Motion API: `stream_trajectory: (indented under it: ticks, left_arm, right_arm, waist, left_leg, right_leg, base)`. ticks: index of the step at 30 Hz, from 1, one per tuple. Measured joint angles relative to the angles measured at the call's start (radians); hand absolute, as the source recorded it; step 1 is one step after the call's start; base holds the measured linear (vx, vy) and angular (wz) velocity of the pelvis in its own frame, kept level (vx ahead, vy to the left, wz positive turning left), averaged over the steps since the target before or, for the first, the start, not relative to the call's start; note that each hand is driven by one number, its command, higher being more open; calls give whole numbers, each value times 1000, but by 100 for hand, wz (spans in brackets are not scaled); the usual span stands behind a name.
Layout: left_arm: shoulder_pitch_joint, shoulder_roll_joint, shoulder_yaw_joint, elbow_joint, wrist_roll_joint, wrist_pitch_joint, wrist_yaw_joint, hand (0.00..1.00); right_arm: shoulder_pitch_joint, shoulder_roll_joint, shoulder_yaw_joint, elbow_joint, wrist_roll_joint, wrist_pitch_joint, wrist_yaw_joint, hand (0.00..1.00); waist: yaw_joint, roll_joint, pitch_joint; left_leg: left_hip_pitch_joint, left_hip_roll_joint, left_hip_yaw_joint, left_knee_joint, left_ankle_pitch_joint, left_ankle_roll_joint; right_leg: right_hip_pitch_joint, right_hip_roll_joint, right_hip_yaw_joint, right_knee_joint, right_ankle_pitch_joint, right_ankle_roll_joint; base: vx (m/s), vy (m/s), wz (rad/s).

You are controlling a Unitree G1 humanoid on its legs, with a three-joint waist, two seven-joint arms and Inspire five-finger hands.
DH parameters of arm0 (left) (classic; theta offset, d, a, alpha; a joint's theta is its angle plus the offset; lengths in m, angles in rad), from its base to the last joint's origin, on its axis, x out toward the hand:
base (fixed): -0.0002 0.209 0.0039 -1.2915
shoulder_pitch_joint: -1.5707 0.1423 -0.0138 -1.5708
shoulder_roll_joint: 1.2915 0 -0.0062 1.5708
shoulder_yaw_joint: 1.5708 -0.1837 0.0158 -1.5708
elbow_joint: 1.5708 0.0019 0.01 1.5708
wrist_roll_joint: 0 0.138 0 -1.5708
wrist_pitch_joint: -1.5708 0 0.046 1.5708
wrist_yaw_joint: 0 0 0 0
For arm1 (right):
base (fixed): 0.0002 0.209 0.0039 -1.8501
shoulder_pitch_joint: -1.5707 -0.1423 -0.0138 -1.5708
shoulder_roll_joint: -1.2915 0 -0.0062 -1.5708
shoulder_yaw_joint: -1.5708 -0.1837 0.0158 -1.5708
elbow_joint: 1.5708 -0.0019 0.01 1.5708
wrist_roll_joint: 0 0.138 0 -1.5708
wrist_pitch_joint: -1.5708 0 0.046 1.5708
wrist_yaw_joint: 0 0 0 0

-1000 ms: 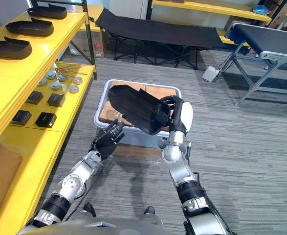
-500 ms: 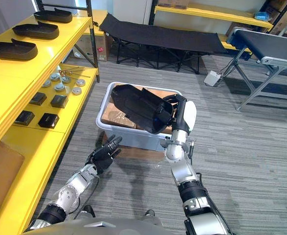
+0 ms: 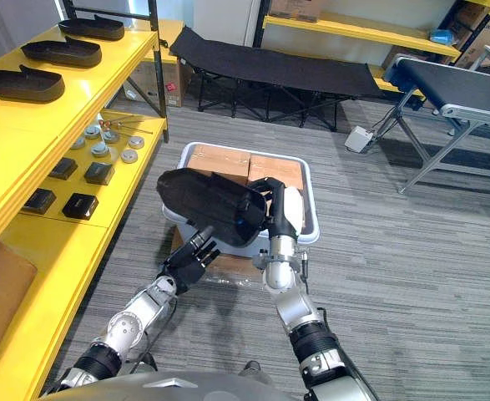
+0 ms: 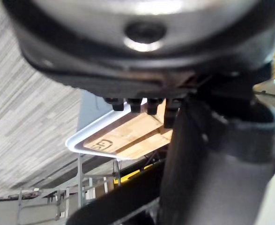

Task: Walk over and take three plastic housings, then place them on the shelf

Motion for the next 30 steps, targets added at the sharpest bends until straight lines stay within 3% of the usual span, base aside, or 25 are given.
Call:
stream_trajectory:
  ticks: [8, 9, 12, 17, 21, 26, 30]
  left_arm:
    - [-30, -16, -23, -26, -108, -29, 10, 100]
    - [-30, -16, -24, -26, -110, -34, 18, 0]
    - [-30, -17, -39, -28, -111, -60, 57, 0]
    - [-33, -38, -49, -29, -149, -165, 175, 0]
    - [-37, -38, -42, -28, -147, -191, 246, 0]
    - [-40, -47, -59, -35, -142, -275, 277, 0]
    - [-44, -82, -71, -35, -132, -379, 336, 0]
  right_arm:
    - [1, 17, 13, 33, 1, -37, -1, 0]
    - [1, 24, 12, 37, 1, -38, -2, 0]
    - [1, 28, 26, 40, 1, -40, -3, 0]
    - [1, 37, 71, 47, 8, -42, -10, 0]
    - [2, 46, 106, 49, 20, -76, -8, 0]
    - [1, 73, 120, 48, 23, -80, -16, 0]
    - [1, 103, 132, 47, 43, -73, -38, 0]
  waist:
    - [-9, 2, -2]
    - [-12, 2, -3]
    - [-20, 3, -3]
    - [-22, 5, -5]
    - [-21, 5, -6]
    - [-17, 2, -8]
    - [-20, 1, -7]
  left_leg:
    - [-10, -7, -1, 0, 3, 5]
    - [-11, -8, -2, 0, 3, 5]
    - [-13, -12, -6, 0, 1, 2]
    - [-31, -13, -13, 0, 1, 3]
    - [-32, -14, -18, 3, 1, 4]
    - [-34, -14, -24, 4, 1, 3]
    - [-36, -14, -24, 4, 0, 3]
  right_leg:
    - [-13, -8, -1, 6, 0, 0]
    - [-13, -9, -1, 6, 0, 0]
    - [-14, -13, -3, 7, 0, 2]
    - [-30, -16, -9, 14, -1, 1]
    - [-27, -16, -15, 14, -1, 1]
    - [-25, -17, -23, 14, -3, -1]
    - [-27, -17, -24, 14, -5, -2]
  base:
    - [0, 0, 0]
    - [0, 0, 0]
    - [0, 0, 2]
    - [-1, 8, 2]
    - [10, 17, 4]
    - [5, 7, 2]
    - [0, 0, 0]
